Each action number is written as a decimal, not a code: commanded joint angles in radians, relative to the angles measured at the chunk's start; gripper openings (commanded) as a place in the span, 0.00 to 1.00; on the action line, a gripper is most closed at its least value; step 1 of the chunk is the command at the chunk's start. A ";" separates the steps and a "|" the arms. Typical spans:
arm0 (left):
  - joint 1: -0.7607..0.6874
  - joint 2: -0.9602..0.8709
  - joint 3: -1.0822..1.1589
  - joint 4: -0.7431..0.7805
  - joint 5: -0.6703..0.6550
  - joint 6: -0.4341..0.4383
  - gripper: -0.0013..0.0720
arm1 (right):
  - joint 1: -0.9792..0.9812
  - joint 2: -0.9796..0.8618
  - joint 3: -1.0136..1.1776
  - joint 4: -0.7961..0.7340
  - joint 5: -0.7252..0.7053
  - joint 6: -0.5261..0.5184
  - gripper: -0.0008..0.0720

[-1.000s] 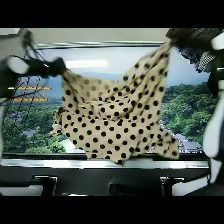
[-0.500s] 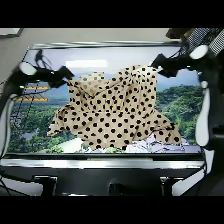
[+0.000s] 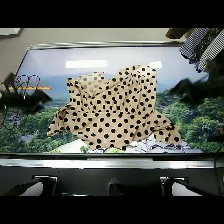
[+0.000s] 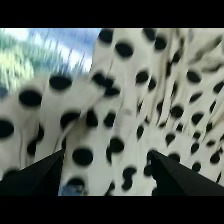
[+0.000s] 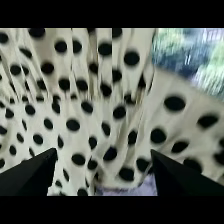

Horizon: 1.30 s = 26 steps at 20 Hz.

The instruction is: Fold the clothes and pants, and hang the long-sleeved shirts on hangers.

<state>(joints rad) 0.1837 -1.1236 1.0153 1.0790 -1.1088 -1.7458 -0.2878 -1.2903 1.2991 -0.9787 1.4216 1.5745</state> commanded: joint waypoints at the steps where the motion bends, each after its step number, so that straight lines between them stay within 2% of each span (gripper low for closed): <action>1: -0.002 0.193 -0.353 -0.126 0.072 0.003 0.86 | 0.095 0.202 -0.430 0.028 -0.160 0.083 0.95; 3: -0.026 0.228 -0.457 -0.164 0.081 0.004 0.86 | 0.201 0.233 -0.588 0.051 -0.262 0.154 0.95; 5: -0.071 0.226 -0.504 -0.172 0.079 0.008 0.86 | 0.306 0.222 -0.682 0.119 -0.367 0.169 0.95; 10: -0.201 0.193 -0.507 -0.176 0.126 0.018 0.86 | 0.497 0.107 -0.716 0.242 -0.567 0.198 0.94; 11: -0.223 0.182 -0.507 -0.186 0.138 0.018 0.86 | 0.517 0.082 -0.715 0.275 -0.591 0.194 0.89; 12: -0.246 0.168 -0.507 -0.203 0.154 0.018 0.86 | 0.530 0.068 -0.715 0.296 -0.606 0.185 0.80; 14: -0.289 0.139 -0.507 -0.235 0.205 0.018 0.86 | 0.534 0.069 -0.715 0.296 -0.604 0.183 0.29; 15: -0.309 0.124 -0.507 -0.252 0.231 0.018 0.86 | 0.534 0.075 -0.714 0.291 -0.596 0.184 0.13; 16: -0.331 0.104 -0.507 -0.275 0.257 0.018 0.86 | 0.534 0.084 -0.713 0.286 -0.585 0.184 0.06; 17: -0.350 0.083 -0.507 -0.294 0.280 0.018 0.86 | 0.534 0.095 -0.713 0.285 -0.575 0.184 0.04; 22: -0.431 -0.015 -0.505 -0.314 0.375 0.017 0.84 | 0.534 0.155 -0.713 0.280 -0.529 0.200 0.04; 23: -0.430 -0.029 -0.505 -0.330 0.381 0.018 0.74 | 0.534 0.167 -0.713 0.277 -0.529 0.206 0.04; 24: -0.428 -0.033 -0.505 -0.332 0.384 0.018 0.44 | 0.534 0.179 -0.713 0.274 -0.528 0.214 0.04; 25: -0.428 -0.029 -0.505 -0.332 0.384 0.019 0.04 | 0.534 0.190 -0.713 0.266 -0.514 0.227 0.04; 26: -0.428 -0.023 -0.500 -0.332 0.379 0.018 0.04 | 0.534 0.200 -0.713 0.254 -0.496 0.230 0.04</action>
<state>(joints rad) -0.2340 -1.1343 0.5110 0.7631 -0.7506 -1.7275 0.2455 -1.1202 0.5861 -0.7063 0.8932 1.7851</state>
